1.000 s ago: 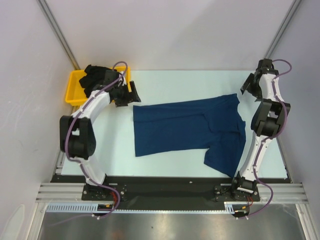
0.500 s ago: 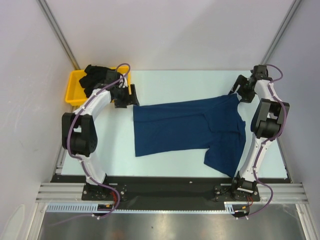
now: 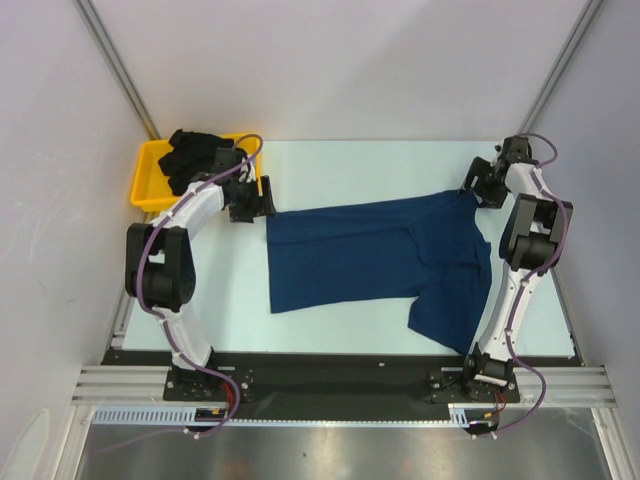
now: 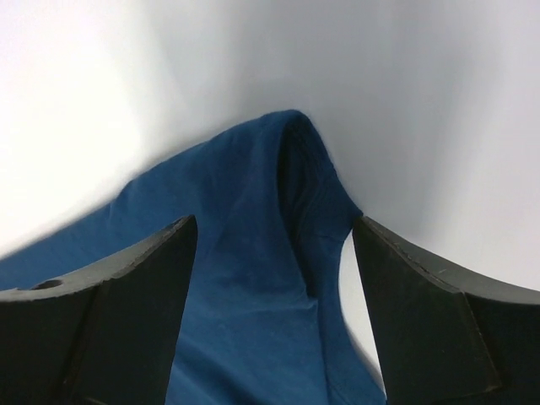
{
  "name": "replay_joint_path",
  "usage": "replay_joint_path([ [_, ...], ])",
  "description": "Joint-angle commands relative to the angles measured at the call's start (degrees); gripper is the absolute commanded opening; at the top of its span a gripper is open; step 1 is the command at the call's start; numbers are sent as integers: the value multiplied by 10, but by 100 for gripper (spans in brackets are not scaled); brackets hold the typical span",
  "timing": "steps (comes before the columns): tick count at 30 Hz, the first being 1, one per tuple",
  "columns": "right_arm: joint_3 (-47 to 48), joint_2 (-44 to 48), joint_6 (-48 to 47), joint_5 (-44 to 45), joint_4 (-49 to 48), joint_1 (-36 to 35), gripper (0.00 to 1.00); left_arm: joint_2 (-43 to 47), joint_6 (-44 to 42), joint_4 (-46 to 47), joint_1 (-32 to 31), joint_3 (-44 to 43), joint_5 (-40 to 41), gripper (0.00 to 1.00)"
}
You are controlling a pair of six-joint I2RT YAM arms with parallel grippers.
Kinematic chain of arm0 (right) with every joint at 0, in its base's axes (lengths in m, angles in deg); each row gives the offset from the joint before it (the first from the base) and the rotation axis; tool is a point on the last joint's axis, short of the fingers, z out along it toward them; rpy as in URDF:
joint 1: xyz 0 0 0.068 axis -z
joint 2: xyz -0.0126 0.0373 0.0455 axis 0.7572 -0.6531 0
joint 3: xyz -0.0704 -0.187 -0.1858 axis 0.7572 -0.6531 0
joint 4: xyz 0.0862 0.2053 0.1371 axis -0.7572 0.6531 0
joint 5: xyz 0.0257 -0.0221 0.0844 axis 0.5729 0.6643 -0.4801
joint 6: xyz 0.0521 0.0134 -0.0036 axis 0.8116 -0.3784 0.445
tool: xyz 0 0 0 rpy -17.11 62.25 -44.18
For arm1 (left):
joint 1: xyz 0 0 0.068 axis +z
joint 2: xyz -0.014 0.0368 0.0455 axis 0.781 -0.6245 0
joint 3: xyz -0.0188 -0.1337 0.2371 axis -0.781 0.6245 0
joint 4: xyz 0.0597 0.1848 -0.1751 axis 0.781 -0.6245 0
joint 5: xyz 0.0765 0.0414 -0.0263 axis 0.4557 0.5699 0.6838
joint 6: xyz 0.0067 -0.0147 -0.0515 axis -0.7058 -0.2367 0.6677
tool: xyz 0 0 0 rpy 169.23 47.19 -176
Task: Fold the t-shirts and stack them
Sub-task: Fold the tshirt
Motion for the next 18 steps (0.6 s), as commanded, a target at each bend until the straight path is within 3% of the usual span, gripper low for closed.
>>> replay_joint_path([
  [1,28,-11,-18,17,0,-4,80,7,-4,20,6,12,-2,76],
  [7,67,-40,-37,31,42,-9,75,5,-3,20,8,19,3,76],
  [11,71,-37,-28,54,55,-10,63,-7,-7,26,12,-2,30,77],
  [18,110,-59,-29,56,86,-14,54,-56,6,46,12,-19,51,81],
])
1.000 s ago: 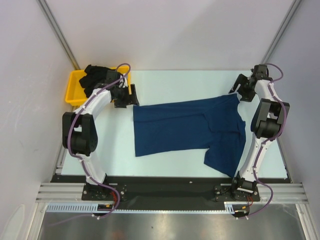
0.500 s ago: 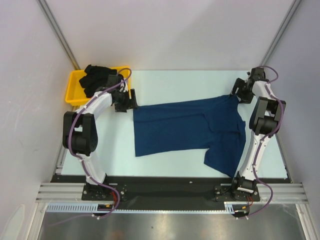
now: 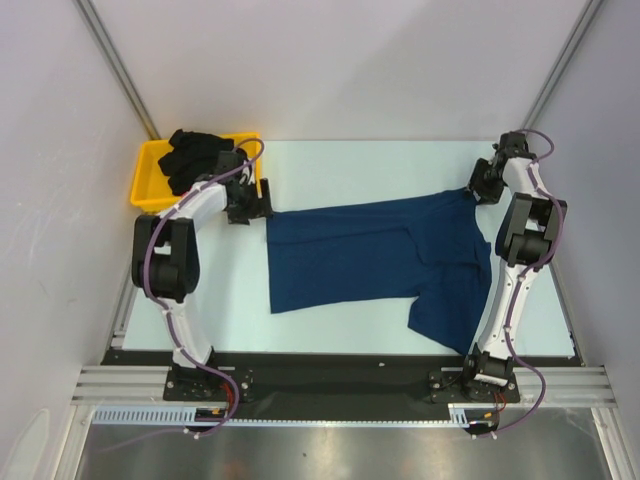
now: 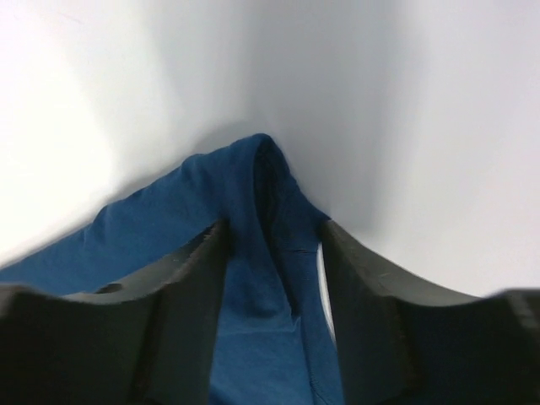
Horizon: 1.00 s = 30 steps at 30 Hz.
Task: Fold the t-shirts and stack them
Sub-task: Fold the tshirt
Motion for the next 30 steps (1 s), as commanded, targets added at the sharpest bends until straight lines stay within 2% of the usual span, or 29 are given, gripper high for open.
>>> replay_joint_path([
  [1,25,-11,-7,10,20,-6,51,-18,13,26,5,-13,23,81],
  [4,24,-15,-8,3,18,-8,44,-27,20,48,4,-10,32,81],
  [12,27,-19,-4,3,11,-28,40,-40,54,125,-12,10,28,73],
  [18,17,-14,1,7,8,-26,36,-51,75,124,-35,5,70,59],
  [19,13,-12,3,5,4,-25,36,-56,77,122,-39,5,88,58],
  [27,12,-15,9,1,8,-16,33,-88,101,101,-43,-31,88,58],
  [30,12,-20,10,0,8,-12,27,-101,95,101,-43,-45,90,53],
])
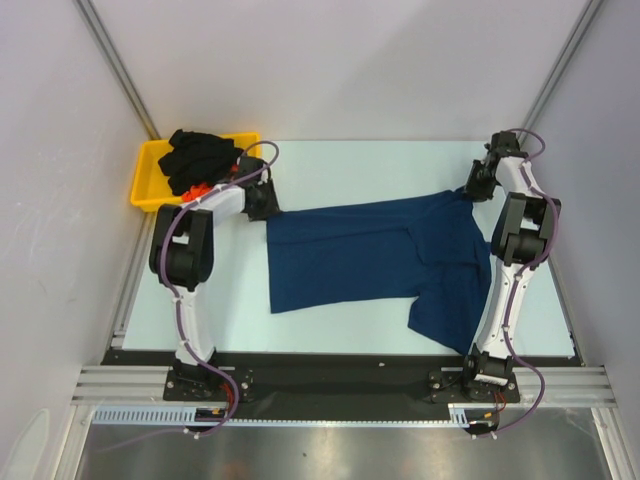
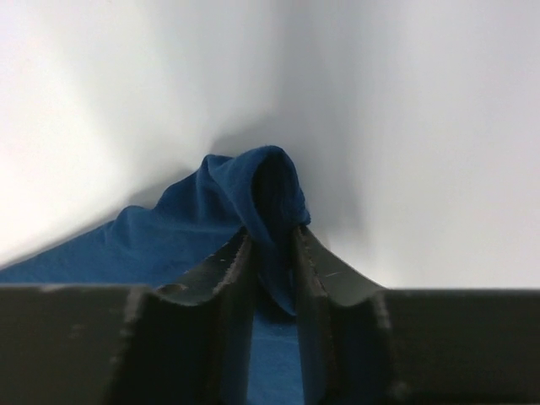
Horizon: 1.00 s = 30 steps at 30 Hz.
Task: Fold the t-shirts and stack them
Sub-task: Fold the tshirt
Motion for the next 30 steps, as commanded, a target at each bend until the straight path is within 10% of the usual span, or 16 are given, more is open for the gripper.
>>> replay_joint_path([
  [1,5,-12,6,-2,-3,7,24,-21,6,-5,1,-33,12,42],
  [7,6,-13,26,1,-25,17,6,-41,0,-2,1,-65,30,0],
  [24,66,-45,81,-21,-86,30,0,-131,-47,-11,4,-260,51,0],
  [26,74,-48,85,-30,-87,30,0,-134,-50,-15,5,-267,54,12],
  [30,204,-81,86,-2,45,29,30,-116,-59,-30,3,-267,63,59],
])
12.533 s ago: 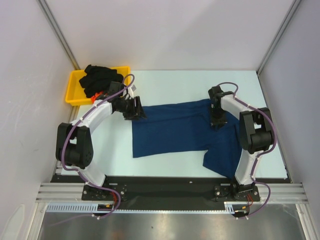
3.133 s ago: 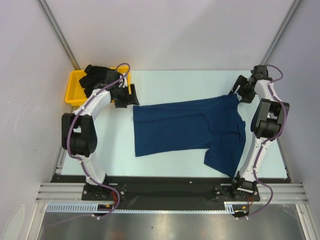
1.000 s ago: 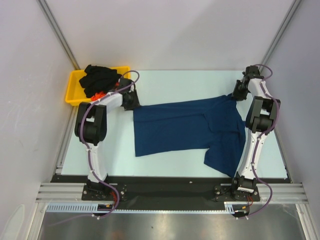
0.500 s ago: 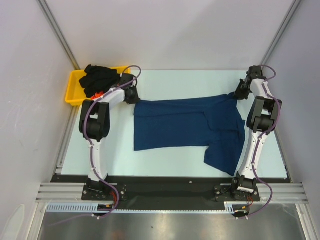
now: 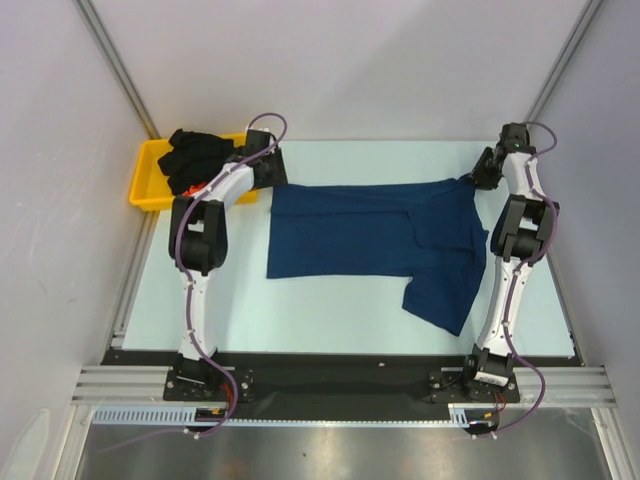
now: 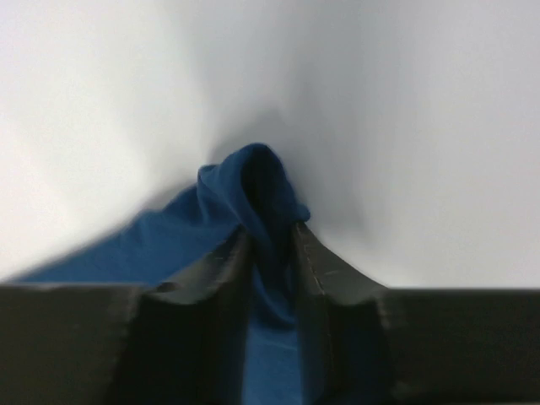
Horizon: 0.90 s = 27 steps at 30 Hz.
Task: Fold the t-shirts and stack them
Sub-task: Fold the tshirt
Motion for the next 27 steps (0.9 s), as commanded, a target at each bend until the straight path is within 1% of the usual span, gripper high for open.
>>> replay_joint_path([
  [1,111,-16,5,47,89,5,38,21,-23,-19,0,-27,28,63],
  [2,120,-11,5,59,109,6,43,32,-35,-28,-2,-26,35,68],
  [3,119,-1,5,73,131,7,51,44,-38,-29,-3,-14,37,76],
  [4,106,25,4,104,139,9,55,70,-39,-31,-3,-7,40,79],
  [5,100,35,3,114,149,10,60,83,-42,-37,-4,-3,41,81],
  [6,96,48,1,147,173,14,69,93,-42,-42,-4,1,41,82],
  [7,90,57,-1,182,186,15,73,114,-42,-55,-4,1,39,82],
  [9,74,89,-6,204,212,18,78,139,-37,-62,-5,15,28,82],
  [12,16,143,6,215,228,17,80,204,-18,-52,-11,73,-4,81],
  [13,-5,164,24,214,224,15,81,219,-16,-40,-21,92,-10,80],
  [14,-60,184,33,216,217,10,81,251,-33,-34,-28,110,-6,79],
  [15,-87,231,37,215,194,0,79,264,-44,-30,-36,149,2,78],
  [17,-165,276,37,205,165,-41,79,286,-46,-47,-46,183,16,78],
  [18,-186,315,38,195,151,-52,78,310,-43,-59,-45,208,16,77],
  [19,-202,331,41,172,150,-73,77,331,-39,-59,-45,229,9,76],
  [20,-218,347,38,166,149,-84,76,352,-27,-51,-45,280,1,76],
  [21,-252,374,33,163,143,-95,76,401,-20,-44,-45,305,-9,76],
  [22,-270,390,30,166,140,-104,76,422,-12,-41,-48,328,-12,76],
  [23,-297,405,32,157,133,-105,76,444,4,-42,-48,369,-17,76],
  [24,-348,419,31,121,107,-101,73,479,12,-43,-47,388,-23,76],
  [25,-376,450,34,120,95,-97,72,499,19,-44,-51,407,-41,76],
  [27,-410,475,51,89,72,-80,70,527,29,-44,-54,455,-57,76],
])
